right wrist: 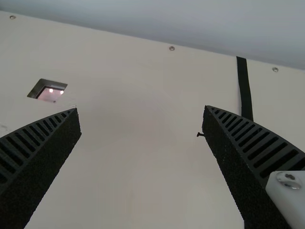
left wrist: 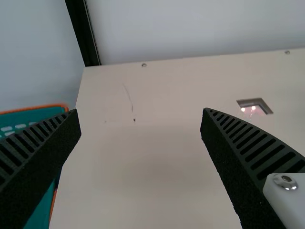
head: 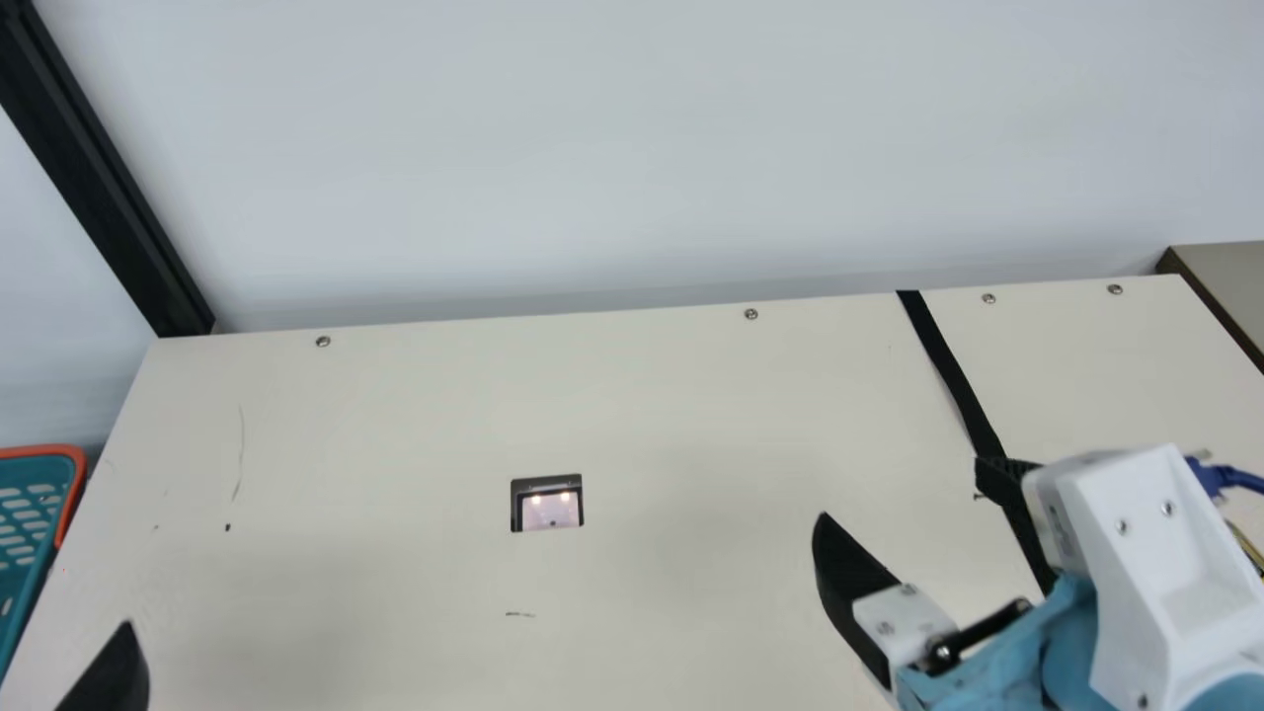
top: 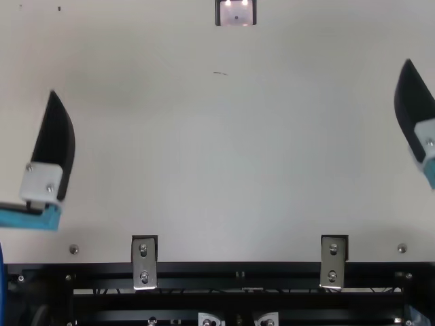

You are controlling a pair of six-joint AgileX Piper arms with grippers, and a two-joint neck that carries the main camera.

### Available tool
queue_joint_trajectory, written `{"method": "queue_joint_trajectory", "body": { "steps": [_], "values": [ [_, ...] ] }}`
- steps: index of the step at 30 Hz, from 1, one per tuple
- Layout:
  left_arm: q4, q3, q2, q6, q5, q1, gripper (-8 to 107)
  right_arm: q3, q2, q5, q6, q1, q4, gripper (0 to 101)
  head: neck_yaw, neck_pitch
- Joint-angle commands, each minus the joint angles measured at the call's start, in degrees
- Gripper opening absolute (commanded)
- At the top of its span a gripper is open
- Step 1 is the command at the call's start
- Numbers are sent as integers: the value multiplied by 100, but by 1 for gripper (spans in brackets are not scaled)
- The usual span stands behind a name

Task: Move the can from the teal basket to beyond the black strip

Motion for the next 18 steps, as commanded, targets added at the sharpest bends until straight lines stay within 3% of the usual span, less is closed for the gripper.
{"method": "queue_joint_trajectory", "body": {
  "steps": [1, 4, 7, 12, 18],
  "values": [
    [0, 0, 0, 0, 0, 0, 90, 120, -332, 130, 209, 36, -228, 101, 56, -52],
    [55, 0, -209, -27, 637, 0, 90, 388, -753, 194, 429, 118, -417, 101, 56, -52],
    [55, 0, -221, -27, 947, 0, 90, 746, -1198, 183, 618, 154, -510, 101, 56, -52],
    [55, 0, -221, -27, 983, 0, 90, 1397, -1972, 118, 788, 67, -467, 101, 56, -52],
    [55, 0, -221, -27, 983, 0, 90, 2048, -2856, 85, 579, -225, -38, 101, 56, -52]
  ]
}}
